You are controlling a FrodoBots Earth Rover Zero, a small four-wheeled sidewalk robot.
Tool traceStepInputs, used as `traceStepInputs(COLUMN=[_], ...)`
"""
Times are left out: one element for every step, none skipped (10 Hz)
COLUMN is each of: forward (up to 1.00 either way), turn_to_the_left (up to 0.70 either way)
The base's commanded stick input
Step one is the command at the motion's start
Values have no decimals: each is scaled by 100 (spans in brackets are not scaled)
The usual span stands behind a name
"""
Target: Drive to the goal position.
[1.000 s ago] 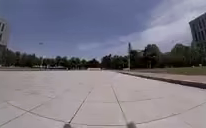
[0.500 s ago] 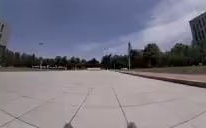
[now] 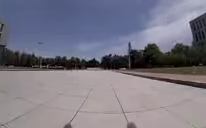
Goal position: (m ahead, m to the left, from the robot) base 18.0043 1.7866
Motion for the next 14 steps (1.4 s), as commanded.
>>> traceStepInputs(forward=[45, 45, 45, 45, 45, 45, 45, 45, 45, 45, 45, 45, 45, 45], turn_to_the_left=[3, 3, 3, 3, 3, 3, 3, 3, 3, 3, 3, 3, 3, 3])
